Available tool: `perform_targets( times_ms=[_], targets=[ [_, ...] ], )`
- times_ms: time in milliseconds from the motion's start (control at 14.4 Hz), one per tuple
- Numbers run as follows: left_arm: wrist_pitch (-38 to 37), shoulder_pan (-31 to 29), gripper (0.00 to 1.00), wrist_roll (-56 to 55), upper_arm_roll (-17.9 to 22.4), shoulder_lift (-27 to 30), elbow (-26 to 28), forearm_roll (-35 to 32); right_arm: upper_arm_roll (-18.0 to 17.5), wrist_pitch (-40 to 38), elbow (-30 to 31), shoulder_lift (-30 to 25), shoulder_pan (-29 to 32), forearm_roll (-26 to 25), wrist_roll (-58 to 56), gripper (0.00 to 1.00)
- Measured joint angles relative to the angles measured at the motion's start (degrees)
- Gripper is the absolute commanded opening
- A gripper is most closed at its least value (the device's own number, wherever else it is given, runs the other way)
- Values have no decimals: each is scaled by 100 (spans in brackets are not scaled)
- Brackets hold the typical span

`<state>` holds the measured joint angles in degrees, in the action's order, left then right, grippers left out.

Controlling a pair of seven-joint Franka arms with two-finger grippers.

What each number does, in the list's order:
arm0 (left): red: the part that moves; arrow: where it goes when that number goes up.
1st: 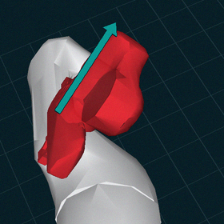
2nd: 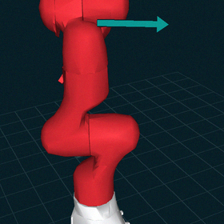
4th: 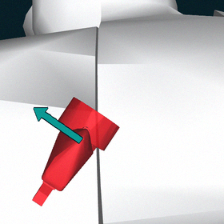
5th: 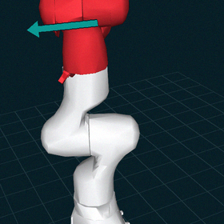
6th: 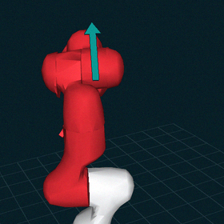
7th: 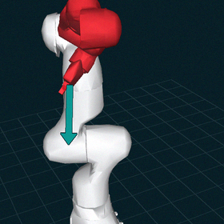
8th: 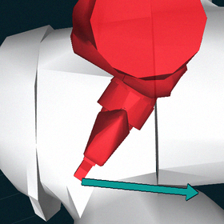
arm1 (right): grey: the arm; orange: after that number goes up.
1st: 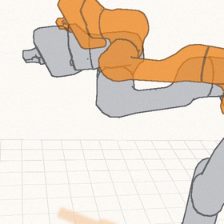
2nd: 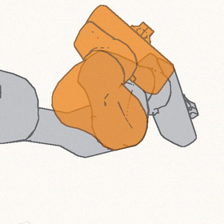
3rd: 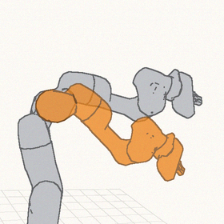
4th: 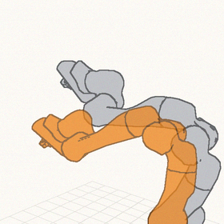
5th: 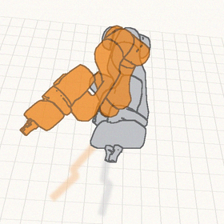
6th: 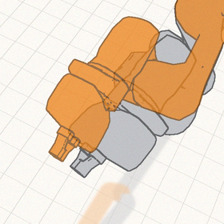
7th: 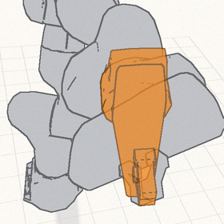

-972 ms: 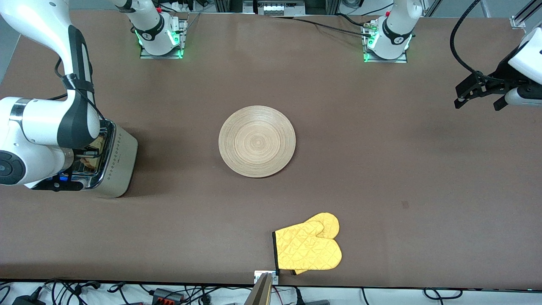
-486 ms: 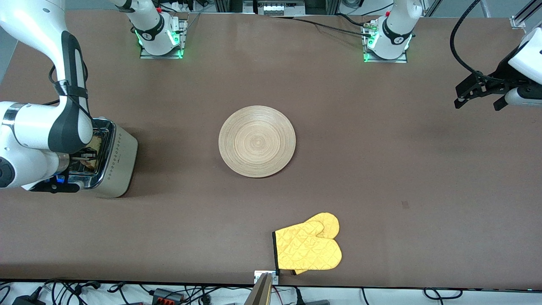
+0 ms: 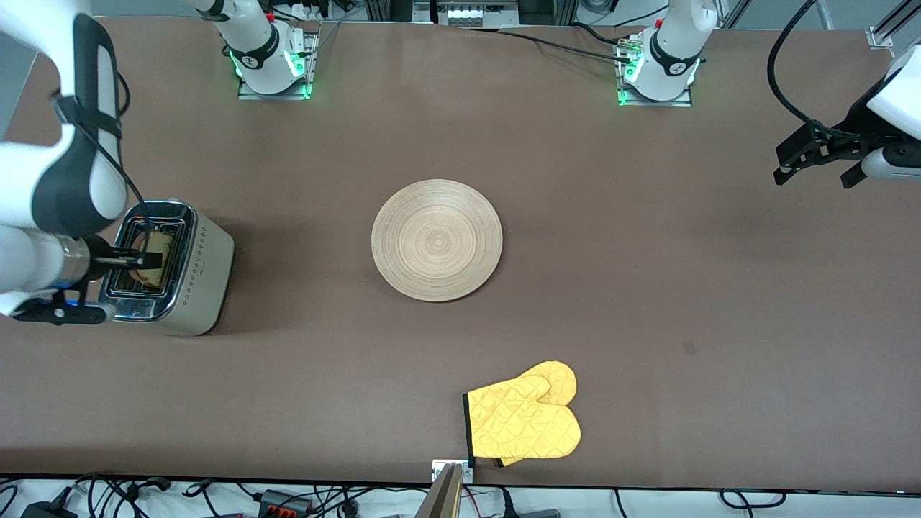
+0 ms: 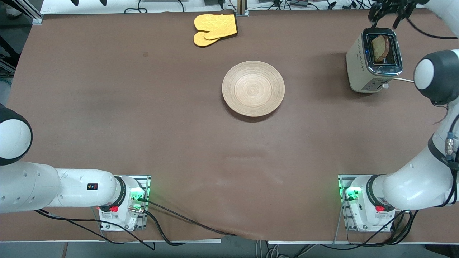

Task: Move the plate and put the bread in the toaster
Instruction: 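Open the right gripper and raise it off the toaster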

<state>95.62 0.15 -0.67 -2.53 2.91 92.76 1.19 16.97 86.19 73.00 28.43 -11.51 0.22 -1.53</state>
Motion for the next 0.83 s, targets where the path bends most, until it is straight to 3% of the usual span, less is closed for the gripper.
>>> perform_targets(
  times_ms=[347,833],
  targets=[
    [-180,1,100,0,0,-186,-277,0,-16,-37,-617,-294,0,28,-4,100],
    [-347,0,100,0,0,-349,-496,0,-16,-66,-687,-434,13,292,-4,100]
  ],
)
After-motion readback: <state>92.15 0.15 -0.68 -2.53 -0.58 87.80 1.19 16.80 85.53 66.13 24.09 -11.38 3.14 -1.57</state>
